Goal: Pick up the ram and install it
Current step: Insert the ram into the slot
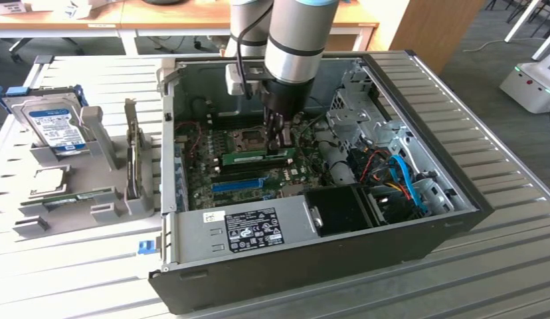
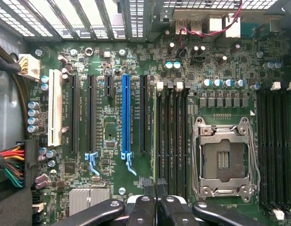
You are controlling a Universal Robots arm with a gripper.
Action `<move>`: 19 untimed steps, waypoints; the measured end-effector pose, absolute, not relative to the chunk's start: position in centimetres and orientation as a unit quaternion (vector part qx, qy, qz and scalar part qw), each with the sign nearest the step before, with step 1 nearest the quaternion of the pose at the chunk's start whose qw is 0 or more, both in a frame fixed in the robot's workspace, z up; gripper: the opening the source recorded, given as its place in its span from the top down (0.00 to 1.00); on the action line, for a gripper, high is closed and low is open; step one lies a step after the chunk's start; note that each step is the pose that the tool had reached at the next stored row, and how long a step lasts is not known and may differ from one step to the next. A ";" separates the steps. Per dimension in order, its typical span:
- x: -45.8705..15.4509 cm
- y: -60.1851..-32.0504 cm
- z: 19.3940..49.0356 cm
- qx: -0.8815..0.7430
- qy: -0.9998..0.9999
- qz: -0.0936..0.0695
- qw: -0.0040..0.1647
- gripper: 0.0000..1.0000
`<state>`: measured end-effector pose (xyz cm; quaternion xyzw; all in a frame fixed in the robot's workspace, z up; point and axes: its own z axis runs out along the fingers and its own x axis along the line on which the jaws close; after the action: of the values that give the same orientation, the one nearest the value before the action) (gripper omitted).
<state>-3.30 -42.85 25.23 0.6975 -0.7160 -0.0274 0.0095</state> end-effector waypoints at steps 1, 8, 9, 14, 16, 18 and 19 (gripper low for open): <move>-3.4 -42.8 25.2 0.697 -0.716 -0.027 0.010 0.88; -3.8 -42.7 25.2 0.698 -0.716 -0.027 0.009 0.88; -3.8 -42.7 25.2 0.698 -0.716 -0.027 0.010 0.88; -3.8 -42.6 25.2 0.698 -0.716 -0.027 0.010 0.88; -3.8 -42.4 25.2 0.698 -0.716 -0.027 0.010 0.88; -3.8 -42.2 25.2 0.698 -0.716 -0.027 0.010 0.88; -3.8 -42.1 25.2 0.698 -0.716 -0.027 0.010 0.88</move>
<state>-3.84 -42.11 25.20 0.6975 -0.7160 -0.0274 0.0096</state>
